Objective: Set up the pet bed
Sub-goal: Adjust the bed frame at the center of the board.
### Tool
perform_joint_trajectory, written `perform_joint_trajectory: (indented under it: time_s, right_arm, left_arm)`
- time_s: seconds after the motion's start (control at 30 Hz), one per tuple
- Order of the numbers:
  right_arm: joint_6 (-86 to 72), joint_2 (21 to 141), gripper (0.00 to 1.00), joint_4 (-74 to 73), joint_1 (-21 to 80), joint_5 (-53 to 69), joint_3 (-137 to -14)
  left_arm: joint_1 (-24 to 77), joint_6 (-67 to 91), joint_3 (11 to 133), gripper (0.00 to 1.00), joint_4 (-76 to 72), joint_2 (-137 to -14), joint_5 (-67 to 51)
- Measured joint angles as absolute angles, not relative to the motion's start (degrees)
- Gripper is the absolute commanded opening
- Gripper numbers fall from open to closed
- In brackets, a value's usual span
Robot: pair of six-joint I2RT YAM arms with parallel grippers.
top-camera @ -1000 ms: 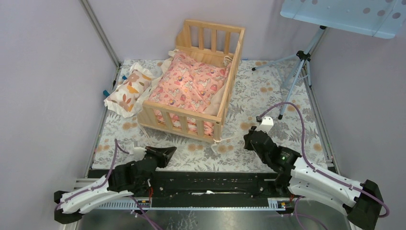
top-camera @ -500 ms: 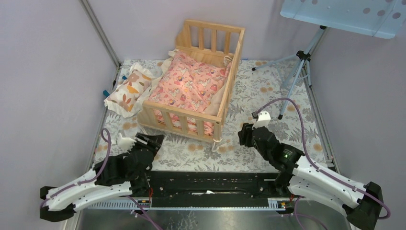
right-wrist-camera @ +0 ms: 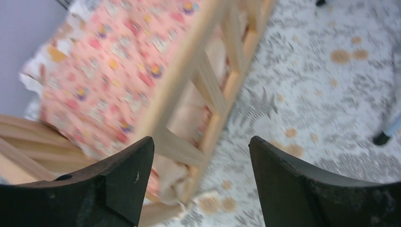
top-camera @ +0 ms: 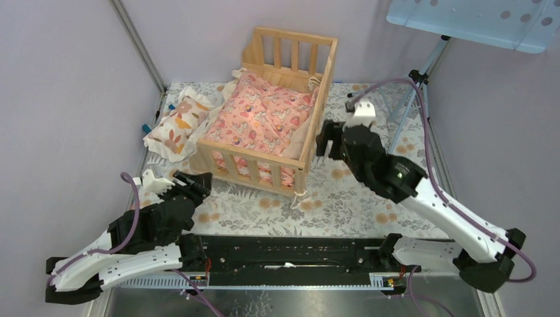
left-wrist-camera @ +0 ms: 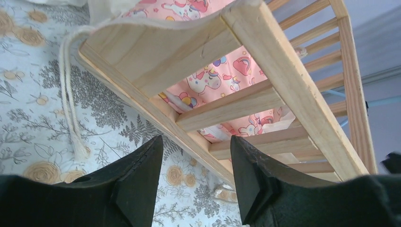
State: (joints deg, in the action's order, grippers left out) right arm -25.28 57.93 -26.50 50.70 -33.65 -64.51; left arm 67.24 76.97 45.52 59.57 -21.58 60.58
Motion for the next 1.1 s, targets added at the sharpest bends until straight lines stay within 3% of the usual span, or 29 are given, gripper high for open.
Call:
perform_joint_trajectory:
  time_s: [0.2,0.37,0.47,0.7,0.77,0.9,0.93,1.03,1.1]
  right_arm:
    - [-26.24,72.38,0.88,-30.52,50.30,-33.95,-82.81]
    - [-26.13,81.54,0.83,-32.88,45.01,-33.91,-87.48]
    - [-26.06,85.43,0.72,-32.84,41.25,-32.45,-89.01]
    - [-20.21,91.18,0.32,-30.72,39.55,-26.92,-93.49]
    - [-20.34,91.48,0.29,-31.07,39.18,-26.85,-94.00]
    - [-19.68,92.60,0.33,-32.40,35.03,-24.75,-95.72]
    - [-18.92,93.27,0.29,-33.08,33.56,-23.03,-96.77]
    - [-16.67,95.90,0.05,-35.81,31.00,-20.21,-100.84]
    - [-15.20,97.17,0.00,-37.04,30.37,-19.64,-102.76]
  left_arm:
    - [67.20,70.74,47.55,0.58,59.07,-21.39,61.19]
    - [67.20,65.45,49.63,0.59,56.47,-23.14,60.95]
    - [67.20,63.13,49.84,0.59,55.00,-23.35,60.75]
    - [67.20,59.02,49.84,0.60,53.76,-21.85,60.03]
    - [67.20,58.33,49.84,0.60,53.56,-21.04,59.81]
    - [67.20,58.02,49.84,0.61,53.49,-20.29,59.61]
    - [67.20,58.02,49.84,0.61,53.49,-20.27,59.59]
    - [67.20,58.00,49.84,0.61,53.49,-20.29,59.35]
    - [67.20,58.04,49.84,0.61,53.49,-20.29,59.18]
